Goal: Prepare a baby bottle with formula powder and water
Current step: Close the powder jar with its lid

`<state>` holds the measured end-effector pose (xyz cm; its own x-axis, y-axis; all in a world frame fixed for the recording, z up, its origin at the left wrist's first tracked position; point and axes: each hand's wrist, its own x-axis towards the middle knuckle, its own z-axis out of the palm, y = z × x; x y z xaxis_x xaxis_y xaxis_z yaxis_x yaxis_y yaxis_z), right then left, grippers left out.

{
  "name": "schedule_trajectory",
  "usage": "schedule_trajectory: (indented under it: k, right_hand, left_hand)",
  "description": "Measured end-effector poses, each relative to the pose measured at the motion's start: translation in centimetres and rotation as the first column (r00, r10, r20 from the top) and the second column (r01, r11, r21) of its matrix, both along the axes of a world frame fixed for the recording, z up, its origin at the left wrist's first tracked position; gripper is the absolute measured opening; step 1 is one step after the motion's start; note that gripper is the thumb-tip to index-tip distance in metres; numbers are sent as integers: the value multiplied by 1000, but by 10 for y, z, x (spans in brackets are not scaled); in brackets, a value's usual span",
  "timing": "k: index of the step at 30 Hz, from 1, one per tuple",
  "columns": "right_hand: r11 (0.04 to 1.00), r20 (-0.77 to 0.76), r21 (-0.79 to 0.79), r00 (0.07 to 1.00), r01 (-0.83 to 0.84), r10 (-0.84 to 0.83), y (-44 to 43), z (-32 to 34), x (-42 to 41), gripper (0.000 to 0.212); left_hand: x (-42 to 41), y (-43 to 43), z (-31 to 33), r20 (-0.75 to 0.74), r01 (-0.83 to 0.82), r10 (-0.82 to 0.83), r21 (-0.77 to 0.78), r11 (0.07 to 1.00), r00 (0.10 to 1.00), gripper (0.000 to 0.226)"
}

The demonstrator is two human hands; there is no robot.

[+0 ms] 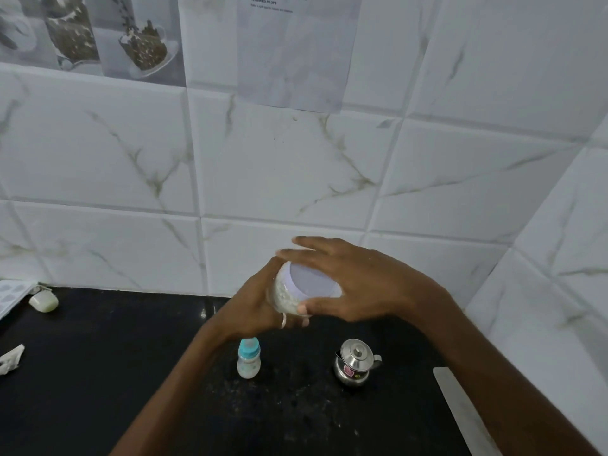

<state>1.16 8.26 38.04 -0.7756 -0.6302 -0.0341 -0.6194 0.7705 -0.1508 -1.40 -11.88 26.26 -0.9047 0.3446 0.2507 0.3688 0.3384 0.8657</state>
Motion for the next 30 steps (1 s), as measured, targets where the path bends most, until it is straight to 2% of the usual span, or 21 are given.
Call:
schedule_trajectory:
  k: [4, 8, 13, 18, 21, 23, 26, 30]
  right_hand:
    - [997, -87, 31, 994, -65, 67, -1, 1, -3, 69]
    - [999, -139, 9, 989, -51, 51, -6, -2, -5, 62]
    - [1000, -218, 4, 976, -6, 7, -14, -12, -8, 59]
    - [999, -286, -40, 957, 33, -43, -19, -30, -10, 57]
    - [992, -323, -104, 941, 70, -100, -20, -45, -13, 56]
    - [986, -374, -142, 918, 83, -132, -20, -53, -14, 59]
    - [984, -402, -153, 903, 95, -149, -18, -53, -14, 69]
    - [998, -463, -59, 885, 24, -49, -11, -43, -15, 81]
  left_hand:
    - [-10, -14, 7, 8, 91, -91, 1, 996, 996, 98]
    - [-8, -14, 4, 42, 72, -74, 49, 996, 996, 93]
    - [0, -4, 0, 20, -43, 42, 8, 999, 999, 82]
    - [9, 9, -15, 8, -155, 154, 73, 985, 988, 88]
    - [17, 21, -24, 4, -214, 216, 142, 966, 976, 83]
    - [19, 26, -28, -16, -230, 234, 130, 965, 972, 85]
    - [19, 28, -24, 40, -223, 222, 22, 975, 974, 57]
    - [29, 18, 6, 113, -115, 104, 99, 988, 988, 65]
